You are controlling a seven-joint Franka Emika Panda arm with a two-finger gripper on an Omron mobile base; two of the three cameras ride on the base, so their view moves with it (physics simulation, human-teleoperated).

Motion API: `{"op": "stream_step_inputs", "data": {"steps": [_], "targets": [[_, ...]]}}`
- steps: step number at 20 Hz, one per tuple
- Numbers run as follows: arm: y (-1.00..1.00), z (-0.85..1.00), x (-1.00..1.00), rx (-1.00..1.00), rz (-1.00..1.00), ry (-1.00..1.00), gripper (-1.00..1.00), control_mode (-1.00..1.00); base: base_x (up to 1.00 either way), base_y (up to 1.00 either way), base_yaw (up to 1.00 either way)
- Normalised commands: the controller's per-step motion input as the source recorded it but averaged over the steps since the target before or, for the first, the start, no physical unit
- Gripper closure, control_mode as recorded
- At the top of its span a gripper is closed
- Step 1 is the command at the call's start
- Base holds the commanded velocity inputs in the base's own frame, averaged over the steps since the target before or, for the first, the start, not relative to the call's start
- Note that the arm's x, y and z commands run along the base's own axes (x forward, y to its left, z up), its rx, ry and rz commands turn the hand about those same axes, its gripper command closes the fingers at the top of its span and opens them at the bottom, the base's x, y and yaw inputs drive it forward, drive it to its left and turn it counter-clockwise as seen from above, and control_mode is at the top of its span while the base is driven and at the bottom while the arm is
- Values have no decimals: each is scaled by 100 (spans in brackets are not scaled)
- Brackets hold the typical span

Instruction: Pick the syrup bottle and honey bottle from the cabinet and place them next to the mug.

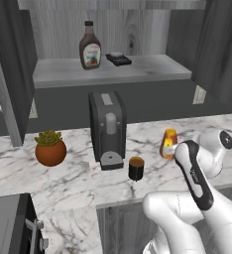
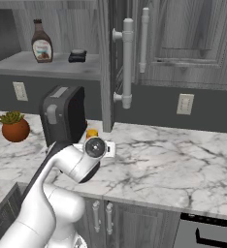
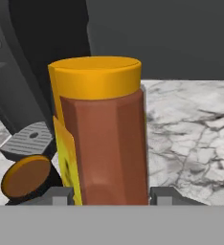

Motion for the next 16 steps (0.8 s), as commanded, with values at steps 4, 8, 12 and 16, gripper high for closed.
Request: {"op": "stream_step_inputs", "data": {"steps": [4,8,12,16], "targets": [[0,-21,-17,6,9,-8,100,-100,0,0,0],[1,-11,-11,1,10,-11,100,-100,0,0,0],[13,-12,-21,0,11,-8,100,-100,0,0,0],[26,-11,-15,-1,8,-3,100,-100,0,0,0]]}}
